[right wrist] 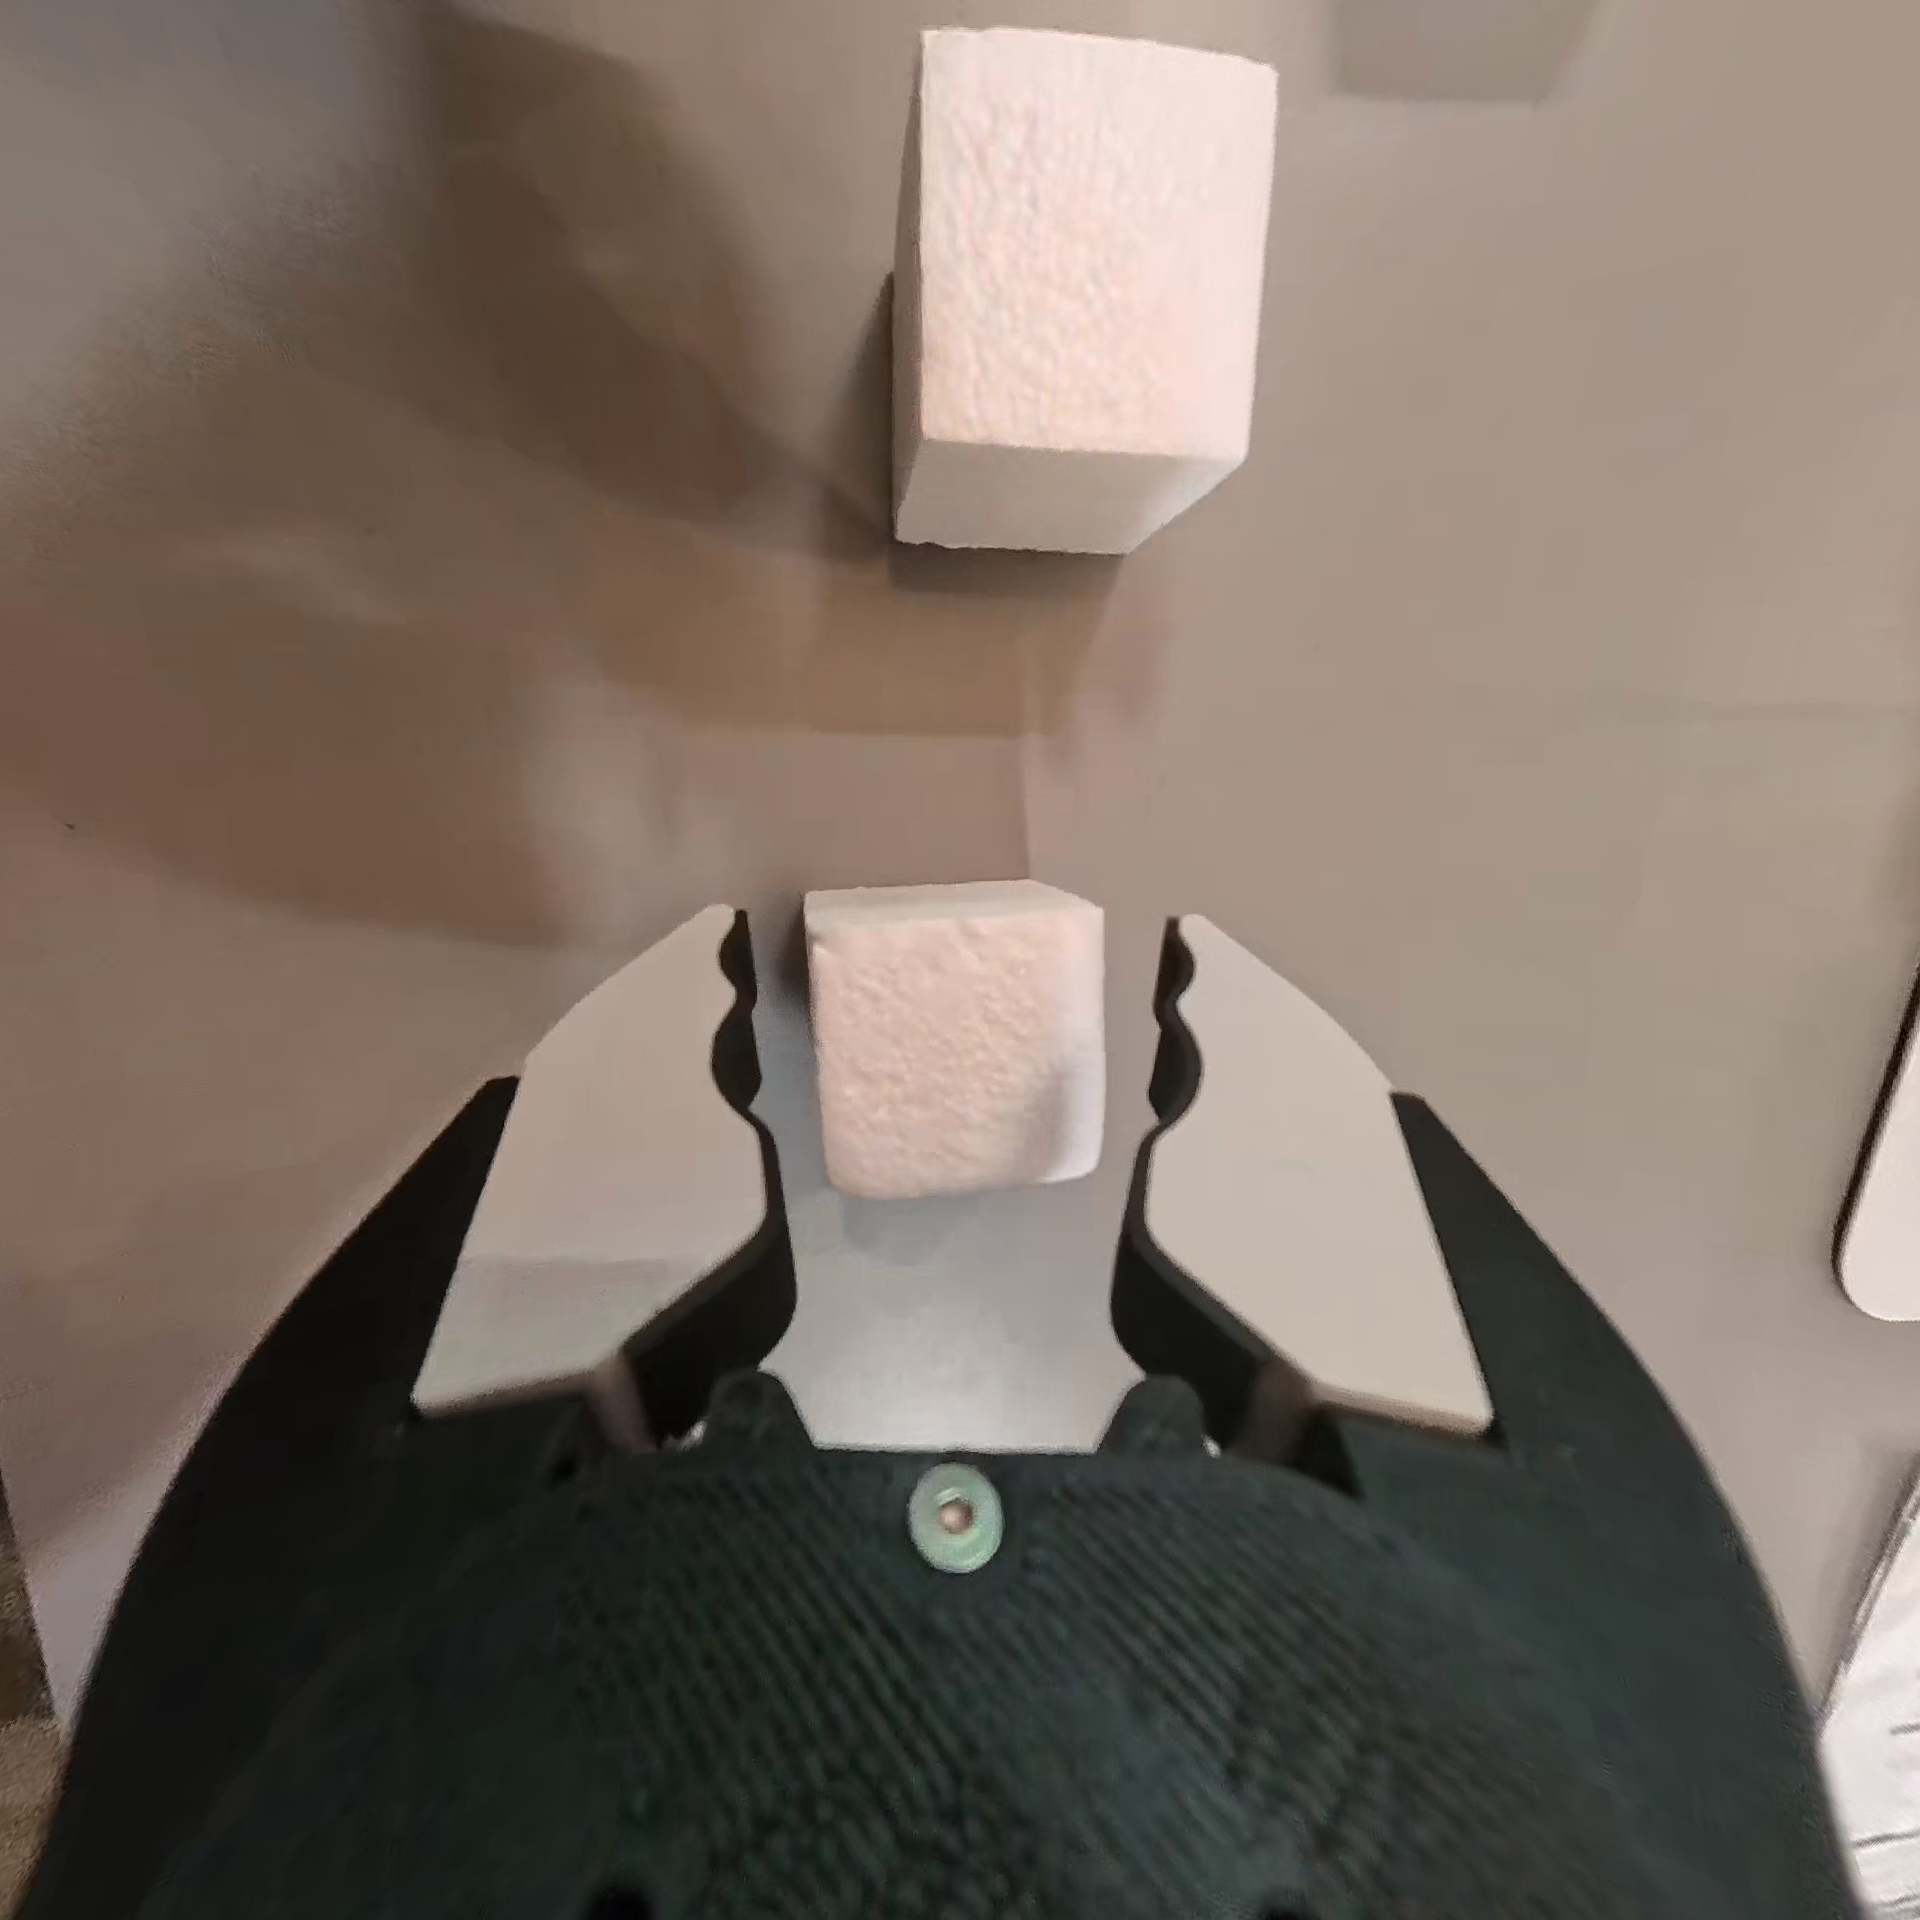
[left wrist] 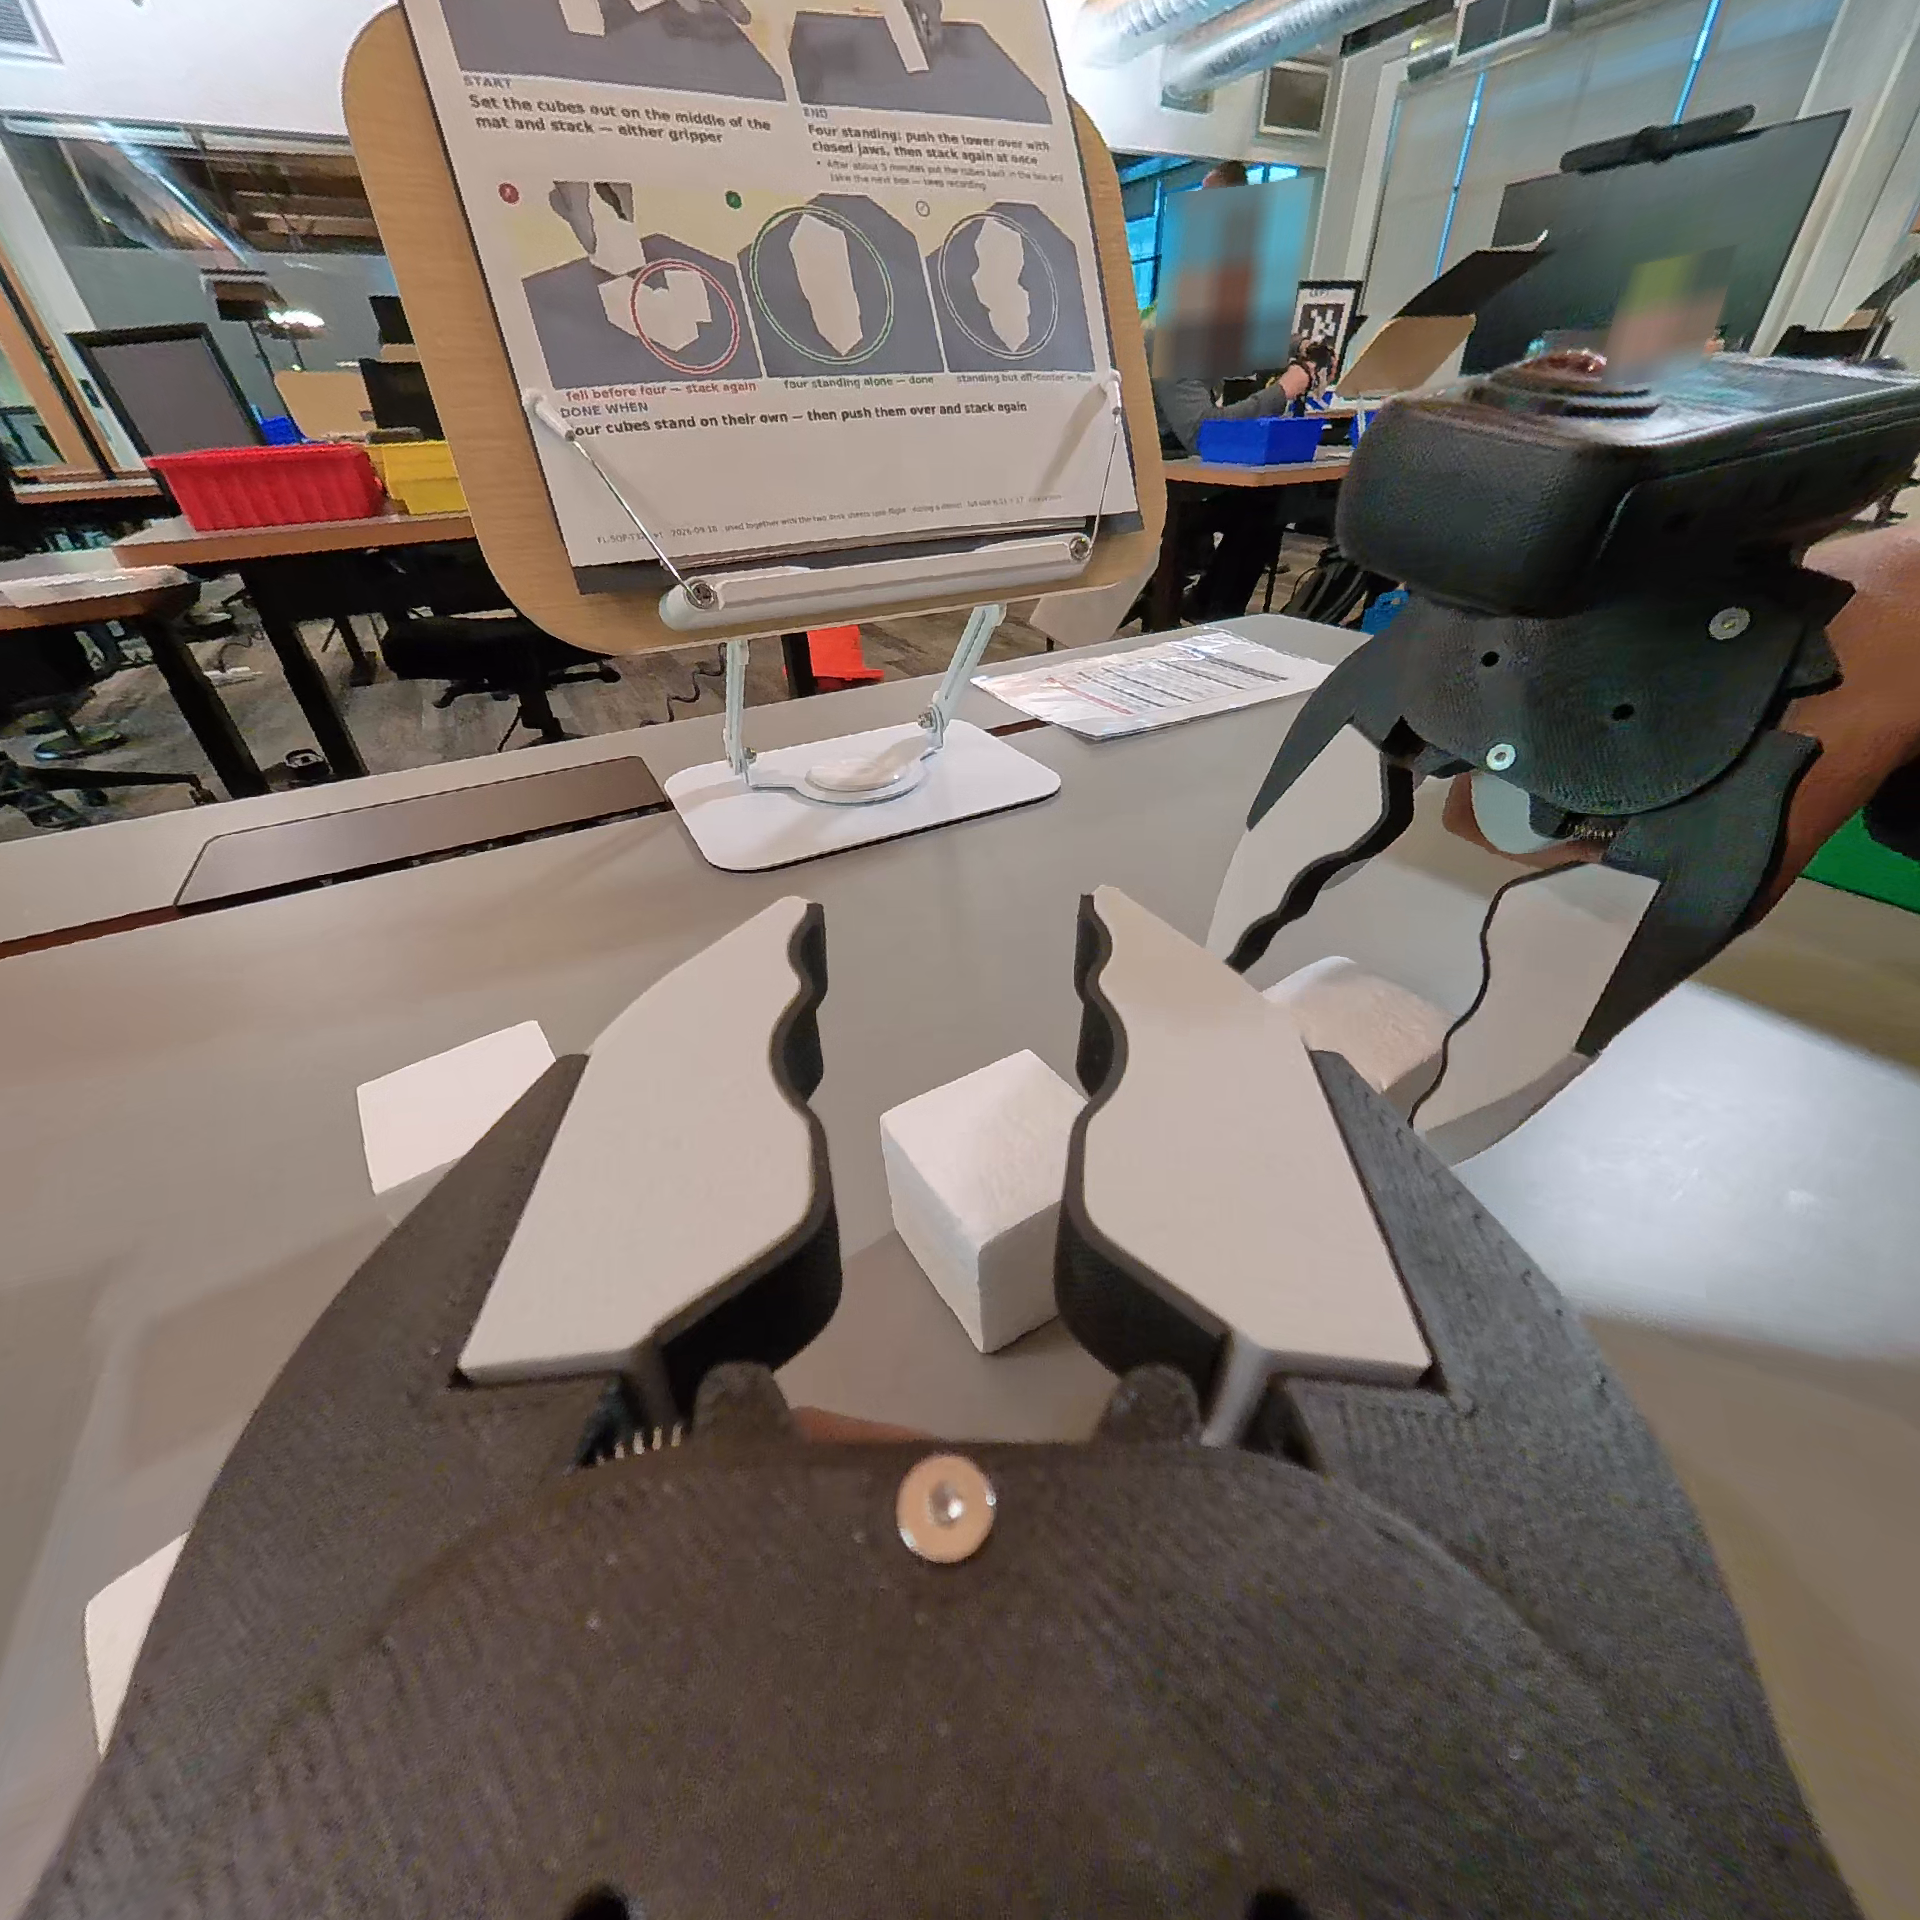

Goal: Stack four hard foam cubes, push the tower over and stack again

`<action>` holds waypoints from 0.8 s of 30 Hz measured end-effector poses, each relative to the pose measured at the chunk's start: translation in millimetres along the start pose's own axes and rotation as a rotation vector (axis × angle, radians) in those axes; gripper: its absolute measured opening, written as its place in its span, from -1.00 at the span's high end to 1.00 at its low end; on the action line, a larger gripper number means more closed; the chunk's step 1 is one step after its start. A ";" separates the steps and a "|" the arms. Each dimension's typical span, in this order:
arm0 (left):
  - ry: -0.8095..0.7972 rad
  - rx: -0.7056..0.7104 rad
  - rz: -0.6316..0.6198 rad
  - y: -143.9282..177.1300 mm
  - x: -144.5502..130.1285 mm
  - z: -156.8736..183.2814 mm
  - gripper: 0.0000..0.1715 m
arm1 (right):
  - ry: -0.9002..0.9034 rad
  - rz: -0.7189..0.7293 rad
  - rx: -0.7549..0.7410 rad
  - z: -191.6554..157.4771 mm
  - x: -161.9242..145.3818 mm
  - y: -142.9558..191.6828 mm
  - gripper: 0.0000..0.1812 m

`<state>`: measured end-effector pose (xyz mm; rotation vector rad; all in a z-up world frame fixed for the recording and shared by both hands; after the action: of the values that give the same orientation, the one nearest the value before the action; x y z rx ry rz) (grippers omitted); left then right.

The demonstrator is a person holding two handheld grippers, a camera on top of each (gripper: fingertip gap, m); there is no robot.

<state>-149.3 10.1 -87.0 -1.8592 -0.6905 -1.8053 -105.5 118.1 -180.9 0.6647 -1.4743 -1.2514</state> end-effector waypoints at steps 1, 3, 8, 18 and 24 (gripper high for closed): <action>0.000 0.000 -0.001 0.0 -0.2 -0.1 0.46 | 0.003 -0.010 0.002 -0.5 0.2 -1.3 0.18; 0.000 0.000 -0.001 0.0 -0.3 -0.2 0.46 | 0.013 -0.028 0.001 -1.5 -1.0 -3.1 0.29; 0.002 0.001 -0.004 0.0 -0.4 -0.7 0.46 | 0.023 0.046 -0.047 1.2 -2.5 9.5 0.37; 0.020 0.002 0.000 -1.0 0.6 -2.8 0.46 | -0.378 0.990 0.059 22.4 -2.7 82.8 0.38; 0.002 -0.009 -0.003 -4.4 0.0 1.2 0.46 | -0.416 0.851 0.073 20.5 -0.2 43.1 0.38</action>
<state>-151.2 14.2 -87.1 -1.8630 -0.6856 -1.8148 -115.8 138.4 -139.0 -0.2181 -1.8587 -0.6758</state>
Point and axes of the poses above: each gripper's, where its closed fingertips meet, y back along the fingers, x out of its top, z = x × y across the jaws, the point moved 1 cm from there along y, back along the fingers, and after that the axes turned 4 degrees about x, right-handed, at the moved point
